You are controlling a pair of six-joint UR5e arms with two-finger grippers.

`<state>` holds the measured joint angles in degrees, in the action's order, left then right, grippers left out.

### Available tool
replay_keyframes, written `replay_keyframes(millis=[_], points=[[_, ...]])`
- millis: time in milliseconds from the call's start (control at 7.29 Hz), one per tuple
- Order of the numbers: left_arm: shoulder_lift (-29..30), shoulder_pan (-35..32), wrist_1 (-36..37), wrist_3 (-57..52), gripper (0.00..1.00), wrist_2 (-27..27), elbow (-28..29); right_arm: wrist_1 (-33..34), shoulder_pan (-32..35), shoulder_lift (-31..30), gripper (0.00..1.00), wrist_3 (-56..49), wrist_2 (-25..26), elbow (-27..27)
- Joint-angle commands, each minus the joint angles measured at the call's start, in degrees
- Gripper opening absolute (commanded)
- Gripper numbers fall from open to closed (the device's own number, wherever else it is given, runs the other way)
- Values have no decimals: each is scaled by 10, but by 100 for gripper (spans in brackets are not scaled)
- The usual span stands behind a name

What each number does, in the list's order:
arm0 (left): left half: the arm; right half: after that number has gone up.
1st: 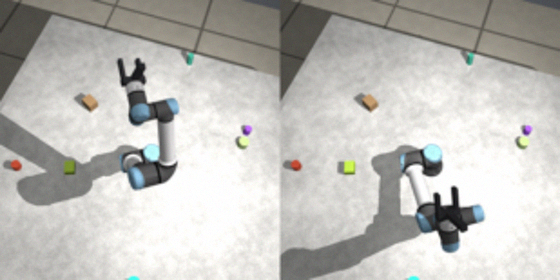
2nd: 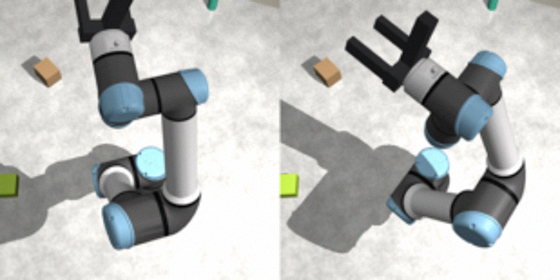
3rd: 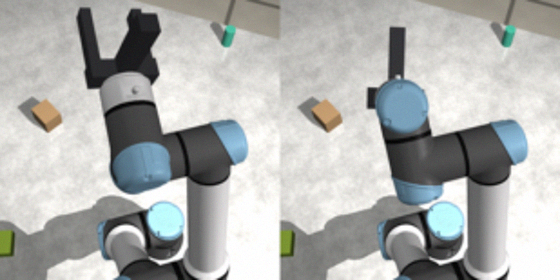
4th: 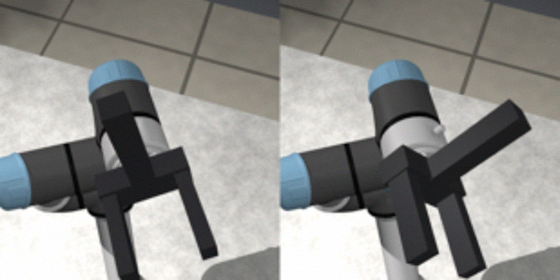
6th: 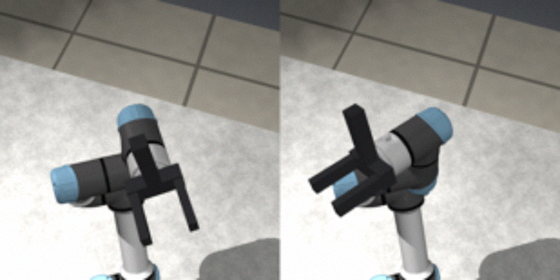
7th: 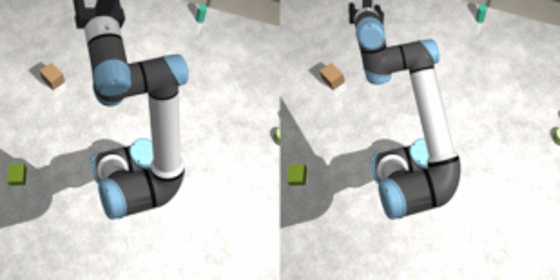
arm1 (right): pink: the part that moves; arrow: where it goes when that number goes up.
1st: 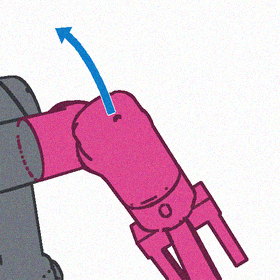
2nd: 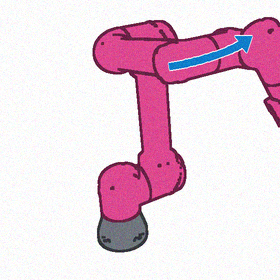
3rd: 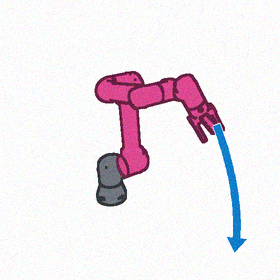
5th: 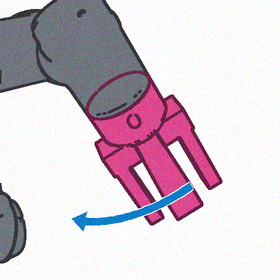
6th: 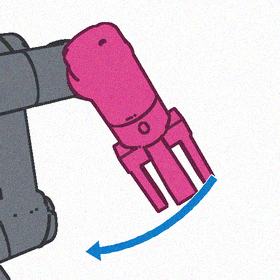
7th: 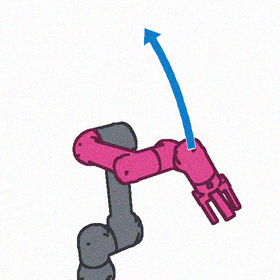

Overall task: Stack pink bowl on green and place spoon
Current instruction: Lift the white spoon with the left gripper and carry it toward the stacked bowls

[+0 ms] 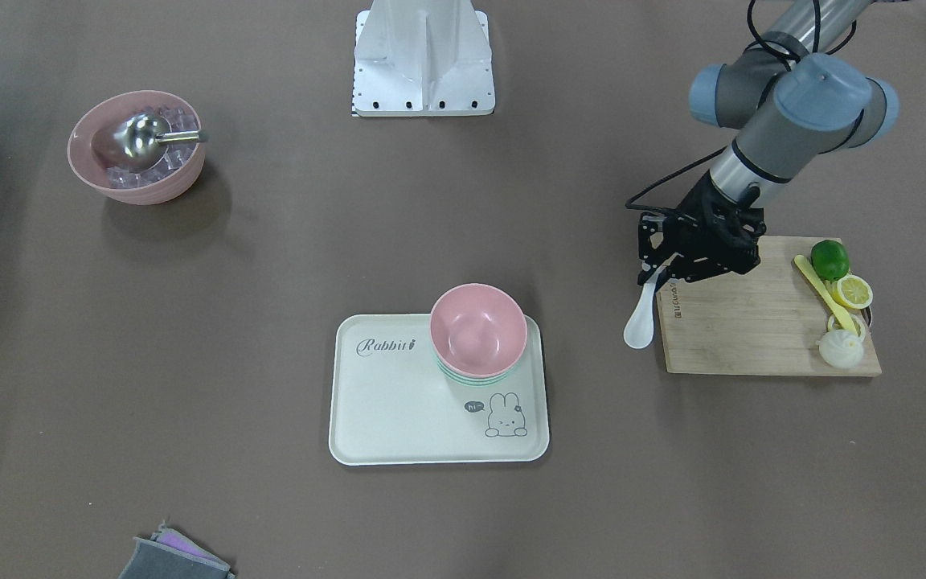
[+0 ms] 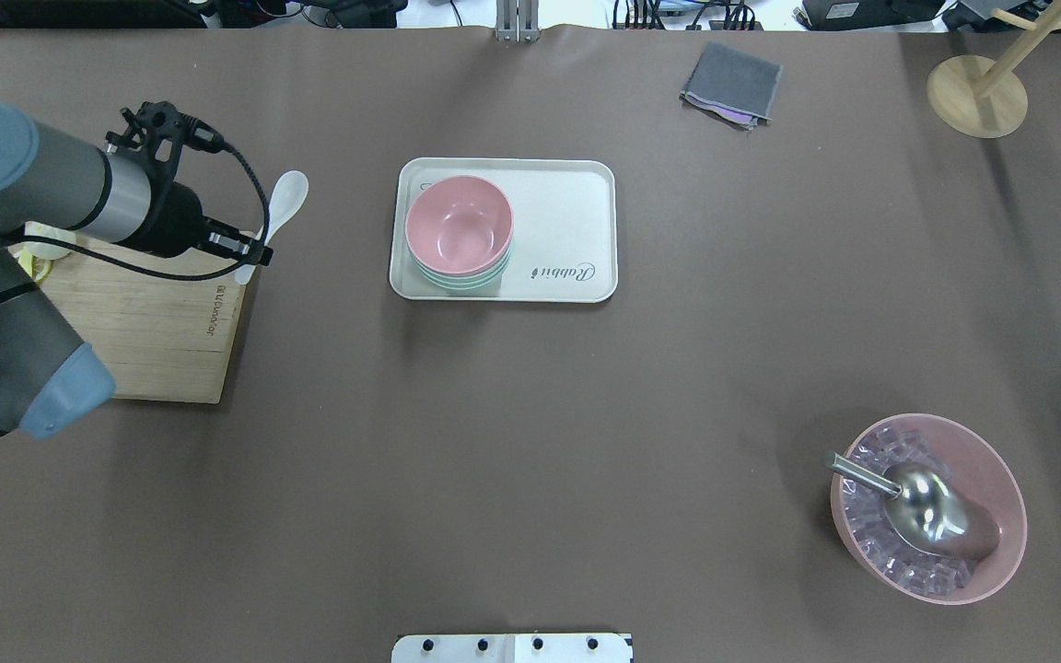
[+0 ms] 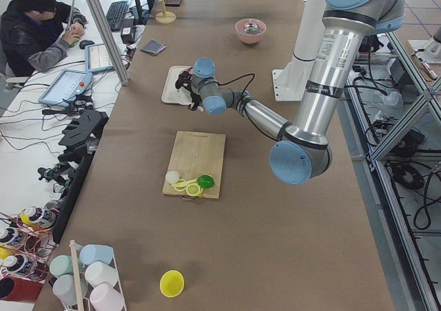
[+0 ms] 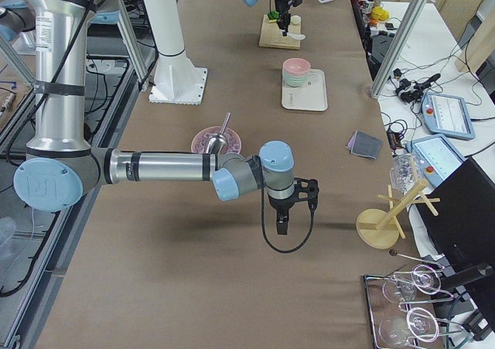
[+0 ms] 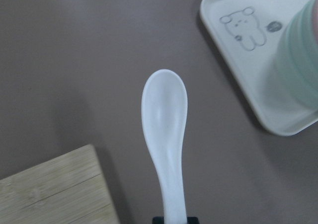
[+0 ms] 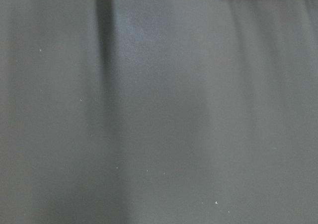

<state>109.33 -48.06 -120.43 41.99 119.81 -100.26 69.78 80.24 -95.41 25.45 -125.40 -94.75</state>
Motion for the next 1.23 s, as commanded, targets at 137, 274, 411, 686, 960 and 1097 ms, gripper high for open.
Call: replay_keyframes(millis=[137, 274, 411, 686, 960, 1097], points=[[105, 35, 79, 62, 0, 3, -8, 143, 8, 26, 100, -89, 2, -22], [127, 52, 94, 63, 0, -1, 1, 166, 20, 23, 100, -219, 3, -20], [145, 64, 100, 62, 0, -4, 24, 190, 21, 25, 100, -271, -1, -16], [178, 75, 100, 59, 0, -4, 72, 198, 21, 22, 100, -272, -5, -18], [220, 75, 98, 58, 0, -4, 123, 197, 21, 21, 100, -271, -6, -18], [231, 75, 94, 56, 0, -13, 144, 197, 21, 21, 100, -271, -6, -18]])
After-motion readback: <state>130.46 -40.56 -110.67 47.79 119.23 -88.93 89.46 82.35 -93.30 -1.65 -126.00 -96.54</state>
